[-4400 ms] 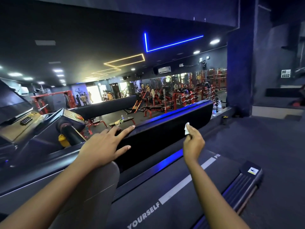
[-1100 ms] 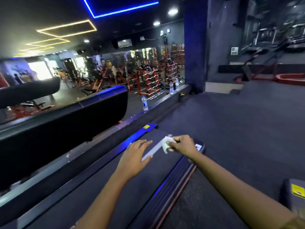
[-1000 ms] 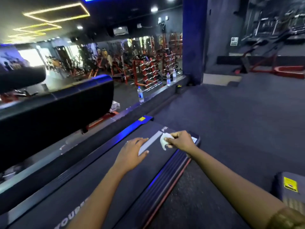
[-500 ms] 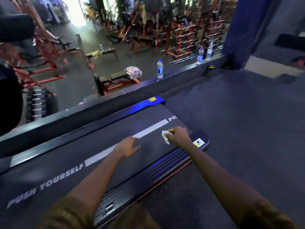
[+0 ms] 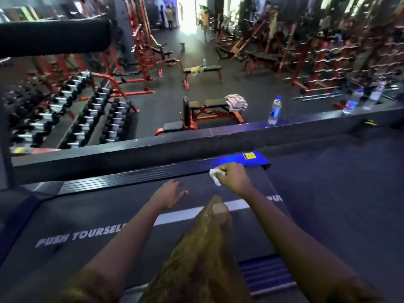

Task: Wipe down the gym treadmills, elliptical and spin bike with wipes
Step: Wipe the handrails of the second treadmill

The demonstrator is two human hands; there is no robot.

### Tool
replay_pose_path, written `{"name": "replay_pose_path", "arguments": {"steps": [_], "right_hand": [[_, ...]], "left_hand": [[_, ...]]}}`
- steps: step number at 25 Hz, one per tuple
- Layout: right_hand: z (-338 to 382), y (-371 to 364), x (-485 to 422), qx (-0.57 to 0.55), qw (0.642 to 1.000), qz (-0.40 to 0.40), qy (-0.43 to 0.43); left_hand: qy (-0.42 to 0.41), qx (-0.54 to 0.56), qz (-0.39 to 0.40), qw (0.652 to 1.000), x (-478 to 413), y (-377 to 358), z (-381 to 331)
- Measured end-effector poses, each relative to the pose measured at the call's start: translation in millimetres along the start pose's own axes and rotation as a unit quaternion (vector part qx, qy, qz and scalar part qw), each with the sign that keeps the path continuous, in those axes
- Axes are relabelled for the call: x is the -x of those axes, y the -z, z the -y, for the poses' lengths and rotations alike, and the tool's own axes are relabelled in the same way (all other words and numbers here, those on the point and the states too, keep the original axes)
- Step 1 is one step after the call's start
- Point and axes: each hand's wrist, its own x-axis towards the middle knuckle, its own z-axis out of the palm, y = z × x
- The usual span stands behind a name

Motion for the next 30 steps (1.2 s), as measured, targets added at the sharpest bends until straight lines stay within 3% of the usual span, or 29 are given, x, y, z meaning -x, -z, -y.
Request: {"name": "replay_pose_path", "arguments": {"steps": [4,10,14,17,23,30], "right_hand": [[19.1,1.9,-98.1,-0.022,0.996,0.082,0.021],[112.1,28.8,-183.2,-0.070,0.980,0.187,-0.006],[167.1,47.4,-220.6,-0.136,0.947,0.291,0.008],[202.1,52.7,-240.2,-0.208,0.901,0.381,0.015],[279.0,19.1,-263.8,-0.239,0.810,0.531,0.065],[367.3,-69.4,-208.9,-0.216,0.686,0.681,0.135]], "left_hand": [[0.086,0.051,0.020,0.995,-42.7,46.5,8.0],[0.200,0.061,0.025,0.978,-50.1,148.2,-0.4],[0.266,0.092,-0.010,0.959,-31.8,203.8,-3.6],[0.325,0.138,-0.066,0.933,-16.8,238.0,1.2],[0.476,0.194,-0.198,0.834,30.2,267.8,-8.0],[0.637,0.158,-0.347,0.670,129.2,293.2,-23.7]]}}
